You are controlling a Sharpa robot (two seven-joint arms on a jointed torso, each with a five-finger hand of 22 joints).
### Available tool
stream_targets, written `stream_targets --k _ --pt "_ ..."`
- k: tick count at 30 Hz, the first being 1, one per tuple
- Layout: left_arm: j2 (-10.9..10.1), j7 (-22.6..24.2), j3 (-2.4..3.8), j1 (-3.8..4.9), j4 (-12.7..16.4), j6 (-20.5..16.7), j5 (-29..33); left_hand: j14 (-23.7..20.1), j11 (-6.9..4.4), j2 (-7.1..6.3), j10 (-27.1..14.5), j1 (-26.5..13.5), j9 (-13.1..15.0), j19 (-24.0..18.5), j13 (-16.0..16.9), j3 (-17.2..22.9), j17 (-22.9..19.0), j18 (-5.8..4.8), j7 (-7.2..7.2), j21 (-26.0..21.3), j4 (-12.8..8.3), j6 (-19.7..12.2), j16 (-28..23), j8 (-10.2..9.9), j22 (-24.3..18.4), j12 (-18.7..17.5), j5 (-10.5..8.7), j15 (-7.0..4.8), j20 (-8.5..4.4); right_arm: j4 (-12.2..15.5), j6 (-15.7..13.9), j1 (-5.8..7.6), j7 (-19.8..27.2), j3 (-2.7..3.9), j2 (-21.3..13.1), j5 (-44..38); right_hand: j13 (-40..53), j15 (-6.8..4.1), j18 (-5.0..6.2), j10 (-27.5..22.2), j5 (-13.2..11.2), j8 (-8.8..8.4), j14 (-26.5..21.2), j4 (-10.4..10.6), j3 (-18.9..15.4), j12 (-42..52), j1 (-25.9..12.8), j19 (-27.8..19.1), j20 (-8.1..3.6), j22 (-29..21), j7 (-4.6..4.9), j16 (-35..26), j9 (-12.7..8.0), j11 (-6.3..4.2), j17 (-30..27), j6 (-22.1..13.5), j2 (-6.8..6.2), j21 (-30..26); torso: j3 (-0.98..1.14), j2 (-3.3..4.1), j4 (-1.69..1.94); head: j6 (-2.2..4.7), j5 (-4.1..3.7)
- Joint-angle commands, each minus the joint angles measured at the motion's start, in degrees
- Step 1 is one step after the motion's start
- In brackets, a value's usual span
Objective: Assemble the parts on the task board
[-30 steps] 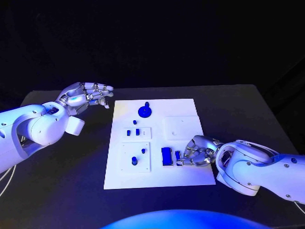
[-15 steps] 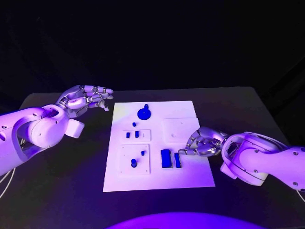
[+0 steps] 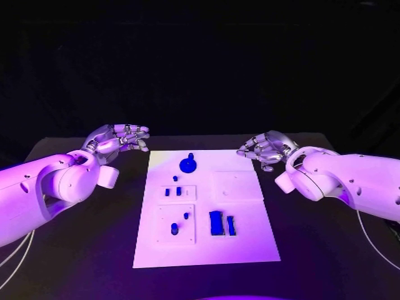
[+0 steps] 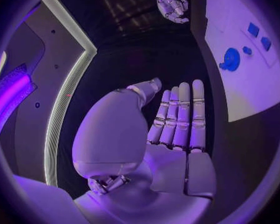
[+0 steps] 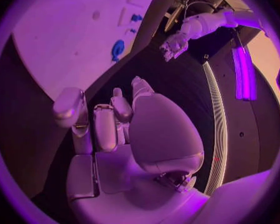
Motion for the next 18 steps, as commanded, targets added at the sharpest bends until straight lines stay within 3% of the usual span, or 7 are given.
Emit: stream_targets --k 1,10,11,12,13,14,18 --pt "2.56 4.62 0.03 -0.13 -3.39 -5.99 4.89 1.41 0.29 -1.15 2.71 -0.23 -0.19 -0.76 -3.13 0.86 -3.90 0.45 -0.16 -5.60 1.28 -1.32 -10.92 0.14 -3.56 -5.52 0.05 0.71 1.25 -6.36 -0.42 0.18 11.44 0.26 2.79 9.40 -8.11 0.58 2.94 -7.88 -0.44 -0.30 -5.57 0.09 2.08 -12.39 2.44 -6.07 0.52 -4.20 0.56 -8.05 -0.10 0.31 -9.07 -0.27 0.12 -17.88 -0.26 -1.10 0.52 1.41 0.22" --pt "8.30 6.84 0.02 -0.24 -11.50 -7.48 7.07 -3.85 1.19 -0.90 3.94 0.28 -2.17 -5.27 -3.71 -0.44 -8.52 -0.18 -1.88 -22.02 2.30 -2.78 -28.97 -1.55 -15.14 -17.42 0.05 2.79 4.73 -15.18 2.65 0.15 16.48 0.98 8.18 13.87 -36.67 4.05 4.32 -14.06 -9.38 -3.22 -21.59 -0.11 8.49 -37.62 4.53 -15.44 4.17 -24.20 2.76 -37.42 -2.89 3.31 -28.96 -2.01 -0.85 -43.47 0.00 -1.70 0.65 3.92 0.38" --pt "7.63 3.60 -0.02 -0.22 -10.44 -5.24 4.42 -46.35 -8.78 11.15 -51.78 -23.99 -16.44 -43.70 -7.33 -33.36 -19.89 -9.70 -11.68 -36.01 -6.11 -48.42 -46.96 -15.88 -33.63 -24.88 -3.08 -6.12 -11.83 -14.28 0.13 0.21 10.78 0.92 7.51 9.44 -72.21 1.66 -6.11 -31.55 -18.42 -20.17 -39.38 -16.56 -0.77 -58.32 -20.62 -34.30 -4.23 -74.80 -7.07 -74.58 -25.49 -2.50 -66.66 -51.24 4.38 -50.00 -0.21 -1.42 0.66 3.02 0.37" --pt "7.62 3.63 -0.02 -0.25 -10.34 -5.36 4.42 -46.35 -8.78 11.15 -51.78 -24.79 -16.44 -43.70 -7.33 -33.36 -19.89 -9.70 -11.68 -36.01 -6.11 -48.42 -46.96 -15.88 -33.63 -24.88 -3.08 -6.12 -11.83 -14.16 0.03 0.14 10.85 0.97 7.51 9.56 -72.21 1.66 -6.11 -72.17 -18.42 -20.17 -40.57 -16.56 -0.77 -58.32 -21.55 -35.43 -4.23 -74.80 -7.07 -74.58 -25.49 -2.50 -66.66 -51.24 4.38 -50.00 -0.18 -1.48 0.61 3.07 0.43" --pt "7.56 3.73 0.01 -0.36 -10.04 -5.75 4.41 -46.35 -8.78 11.15 -51.78 -27.11 -16.44 -43.70 -7.33 -33.36 -19.89 -9.70 -11.68 -36.01 -6.11 -48.42 -46.96 -15.88 -33.63 -24.88 -3.08 -6.12 -11.83 -13.80 -0.28 -0.06 11.09 1.14 7.50 9.95 -72.21 1.66 -6.11 -72.17 -18.42 -20.17 -42.43 -16.56 -0.77 -58.32 -24.04 -37.35 -4.23 -74.80 -7.07 -74.58 -25.49 -2.50 -66.66 -51.24 4.38 -50.00 -0.08 -1.68 0.47 3.26 0.61" --pt "7.51 3.83 0.04 -0.47 -9.71 -6.17 4.41 -46.35 -8.78 11.15 -51.78 -29.71 -16.44 -43.70 -7.33 -33.36 -19.89 -9.70 -11.68 -36.01 -6.11 -48.42 -46.96 -15.88 -33.63 -24.88 -3.08 -6.12 -11.83 -13.41 -0.60 -0.28 11.34 1.32 7.49 10.36 -72.21 1.66 -6.11 -72.17 -18.42 -20.17 -82.64 -16.56 -0.77 -58.32 -26.80 -79.50 -4.23 -74.80 -7.07 -74.58 -25.49 -2.50 -66.66 -51.24 4.38 -50.00 0.02 -1.88 0.32 3.45 0.81" --pt "7.13 4.52 0.22 -1.22 -7.53 -8.92 4.40 -46.35 -8.78 11.15 -51.78 -36.73 -16.44 -43.70 -7.33 -33.36 -19.89 -9.70 -11.68 -36.01 -6.11 -48.42 -46.96 -15.88 -33.63 -24.88 -3.08 -6.12 -11.83 -10.84 -2.78 -1.73 13.00 2.50 7.43 13.12 -72.21 1.66 -6.11 -72.17 -18.42 -20.17 -82.64 -16.56 -0.77 -58.32 -34.23 -79.50 -4.23 -74.80 -7.07 -74.58 -25.49 -2.50 -66.66 -51.24 4.38 -50.00 0.69 -3.27 -0.67 4.72 2.11"
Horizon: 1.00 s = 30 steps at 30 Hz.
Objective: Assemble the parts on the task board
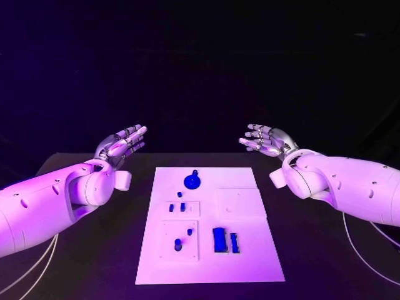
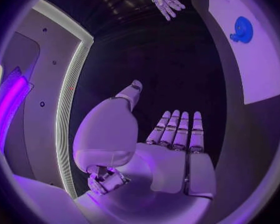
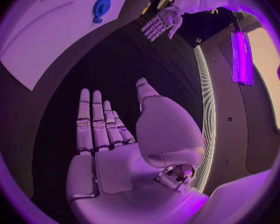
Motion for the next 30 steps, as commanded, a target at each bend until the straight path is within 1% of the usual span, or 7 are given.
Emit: stream_targets --k 1,2,3,8,15,22,30 --pt "-0.14 1.17 0.24 -0.56 2.25 -3.75 -0.16 -14.51 -3.42 4.07 -19.04 -19.10 -4.87 -13.13 -1.23 -11.25 -3.88 -3.42 -3.35 -4.77 -2.87 -15.60 -6.15 -4.91 -6.32 -2.57 -1.12 -3.04 -5.66 2.49 -3.01 -1.26 2.51 0.86 0.02 3.65 -12.16 -0.85 -3.56 -23.64 -3.08 -5.80 -31.49 -5.68 -3.15 -7.08 -20.24 -34.74 -2.87 -17.34 -3.38 -12.71 -7.73 -2.01 -12.89 -16.83 1.78 -2.25 0.90 -1.82 -1.33 1.51 1.54" --pt "-0.36 1.58 0.35 -1.01 3.55 -5.40 -0.16 -14.51 -3.42 4.07 -19.04 -60.18 -4.87 -13.13 -1.23 -11.25 -3.88 -3.42 -3.35 -4.77 -2.87 -15.60 -6.15 -4.91 -6.32 -2.57 -1.12 -3.04 -5.66 4.03 -4.32 -2.12 3.51 1.57 -0.01 5.30 -12.16 -0.85 -3.56 -23.64 -3.08 -5.80 -31.49 -5.68 -3.15 -7.08 -22.33 -34.74 -2.87 -17.34 -3.38 -12.71 -7.73 -2.01 -12.89 -16.83 1.78 -2.25 1.25 -2.53 -1.84 2.16 2.20" --pt "-0.53 1.90 0.43 -1.35 4.53 -6.65 -0.17 -14.51 -3.42 4.07 -19.04 -60.18 -4.87 -13.13 -1.23 -11.25 -3.88 -3.42 -3.35 -4.77 -2.87 -15.60 -6.15 -4.91 -6.32 -2.57 -1.12 -3.04 -5.66 5.20 -5.30 -2.78 4.26 2.10 -0.04 6.55 -12.16 -0.85 -3.56 -23.64 -3.08 -5.80 -31.49 -5.68 -3.15 -7.08 -63.46 -34.74 -2.87 -17.34 -3.38 -12.71 -7.73 -2.01 -12.89 -16.83 1.78 -2.25 1.44 -2.93 -2.12 2.53 2.58" --pt "-1.73 4.08 1.01 -3.71 11.39 -15.34 -0.21 -14.51 -3.42 4.07 -19.04 -60.18 -4.87 -13.13 -1.23 -11.25 -3.88 -3.42 -3.35 -4.77 -2.87 -15.60 -6.15 -4.91 -6.32 -2.57 -1.12 -3.04 -5.66 12.59 -11.58 -6.95 9.05 5.51 -0.21 14.50 -12.16 -0.85 -3.56 -23.64 -3.08 -5.80 -31.49 -5.68 -3.15 -7.08 -63.46 -34.74 -2.87 -17.34 -3.38 -12.71 -7.73 -2.01 -12.89 -16.83 1.78 -2.25 2.03 -4.13 -2.99 3.64 3.72" --pt "-3.17 6.72 1.71 -6.57 19.66 -25.84 -0.26 -14.51 -3.42 4.07 -19.04 -60.18 -4.87 -13.13 -1.23 -11.25 -3.88 -3.42 -3.35 -4.77 -2.87 -15.60 -6.15 -4.91 -6.32 -2.57 -1.12 -3.04 -5.66 18.79 -16.84 -10.44 13.08 8.37 -0.35 21.16 -12.16 -0.85 -3.56 -23.64 -3.08 -5.80 -31.49 -5.68 -3.15 -7.08 -63.46 -34.74 -2.87 -17.34 -3.38 -12.71 -7.73 -2.01 -12.89 -16.83 1.78 -2.25 2.05 -4.17 -3.02 3.68 3.76" --pt "-3.72 7.75 1.98 -7.67 22.87 -29.91 -0.28 -14.51 -3.42 4.07 -19.04 -60.18 -4.87 -13.13 -1.23 -11.25 -3.88 -3.42 -3.35 -4.77 -2.87 -15.60 -6.15 -4.91 -6.32 -2.57 -1.12 -3.04 -5.66 19.69 -17.60 -10.95 13.66 8.79 -0.37 22.12 -12.16 -0.85 -3.56 -23.64 -3.08 -5.80 -31.49 -5.68 -3.15 -7.08 -63.46 -34.74 -2.87 -17.34 -3.38 -12.71 -7.73 -2.01 -12.89 -16.83 1.78 -2.25 2.05 -4.17 -3.02 3.68 3.76" --pt "-3.74 7.79 1.99 -7.71 23.00 -30.06 -0.28 -14.51 -3.42 4.07 -19.04 -60.18 -4.87 -13.13 -1.23 -11.25 -3.88 -3.42 -3.35 -4.77 -2.87 -15.60 -6.15 -4.91 -6.32 -2.57 -1.12 -3.04 -5.66 19.69 -17.60 -10.95 13.66 8.79 -0.37 22.12 -12.16 -0.85 -3.56 -23.64 -3.08 -5.80 -31.49 -5.68 -3.15 -7.08 -63.46 -34.74 -2.87 -17.34 -3.38 -12.71 -7.73 -2.01 -12.89 -16.83 1.78 -2.25 2.05 -4.17 -3.02 3.68 3.76"
